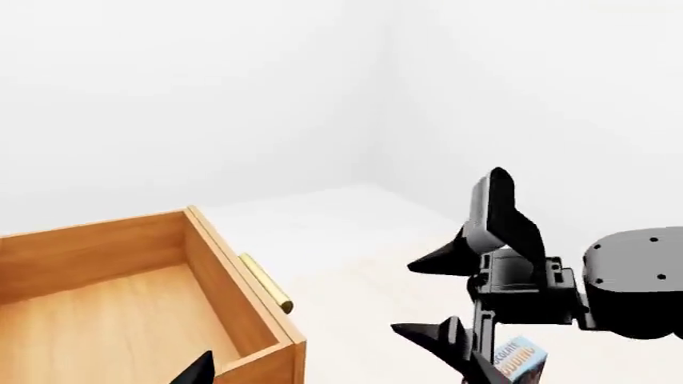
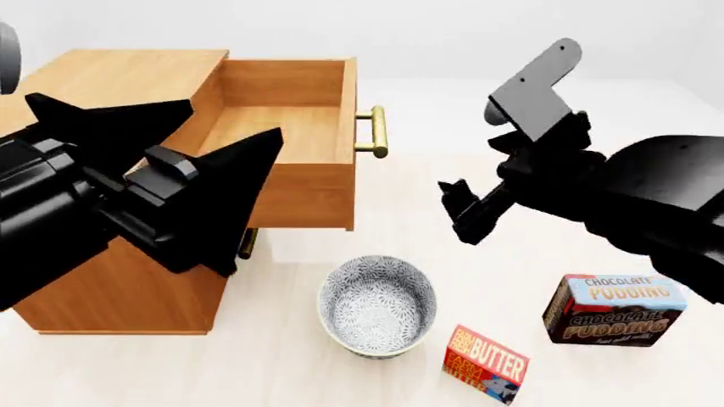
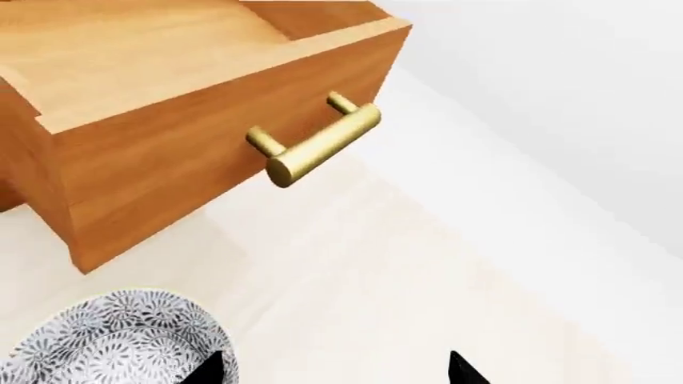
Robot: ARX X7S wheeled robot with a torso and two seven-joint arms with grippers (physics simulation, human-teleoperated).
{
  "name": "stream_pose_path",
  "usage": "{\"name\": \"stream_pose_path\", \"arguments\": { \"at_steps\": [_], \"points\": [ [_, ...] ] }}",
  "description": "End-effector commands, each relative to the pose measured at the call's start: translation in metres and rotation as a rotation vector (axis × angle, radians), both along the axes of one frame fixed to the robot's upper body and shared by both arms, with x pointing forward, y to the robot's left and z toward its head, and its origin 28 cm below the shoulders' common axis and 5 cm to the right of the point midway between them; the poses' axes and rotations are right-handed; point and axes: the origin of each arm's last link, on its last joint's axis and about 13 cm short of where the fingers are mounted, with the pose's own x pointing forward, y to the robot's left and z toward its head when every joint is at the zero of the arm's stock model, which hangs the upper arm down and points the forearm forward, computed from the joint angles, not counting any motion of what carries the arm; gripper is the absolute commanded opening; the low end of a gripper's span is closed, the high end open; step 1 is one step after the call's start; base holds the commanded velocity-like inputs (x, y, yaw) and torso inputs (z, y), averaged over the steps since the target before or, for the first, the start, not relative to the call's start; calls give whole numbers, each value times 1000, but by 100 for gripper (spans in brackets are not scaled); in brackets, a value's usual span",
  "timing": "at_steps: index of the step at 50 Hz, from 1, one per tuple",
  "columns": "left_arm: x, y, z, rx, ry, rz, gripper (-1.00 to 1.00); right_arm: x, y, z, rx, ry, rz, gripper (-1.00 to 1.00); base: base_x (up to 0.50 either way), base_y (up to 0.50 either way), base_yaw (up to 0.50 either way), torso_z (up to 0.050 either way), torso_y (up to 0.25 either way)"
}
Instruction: Put the butter at the back in the top drawer of the cabinet and close it.
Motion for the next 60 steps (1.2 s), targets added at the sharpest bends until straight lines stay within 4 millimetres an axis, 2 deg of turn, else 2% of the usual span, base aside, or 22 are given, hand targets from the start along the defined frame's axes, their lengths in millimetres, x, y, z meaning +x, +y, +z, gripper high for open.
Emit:
{"name": "stream_pose_path", "arguments": {
  "at_steps": [1,7,13,22,32,46,60],
  "points": [
    [-18,5,-10,-11,-5,-32,100,3,-27,47,-301,378,9,100,0,0,0,0,0],
    [-27,8,-10,-23,-3,-74,100,16,-31,47,-430,478,-9,100,0,0,0,0,0],
    [-31,13,-19,-5,4,-164,100,24,-29,27,-545,560,26,100,0,0,0,0,0],
    [-32,24,-24,-41,8,-231,100,33,-31,8,-652,726,125,100,0,0,0,0,0],
    [-24,29,-24,-83,31,-258,100,37,-36,-26,-667,846,179,100,0,0,0,0,0],
    [-21,26,-27,-80,46,-277,100,39,-38,-59,-663,932,243,100,0,0,0,0,0],
    [-16,26,-29,-77,60,-275,100,44,-36,-75,-626,947,291,100,0,0,0,0,0]
  ]
}}
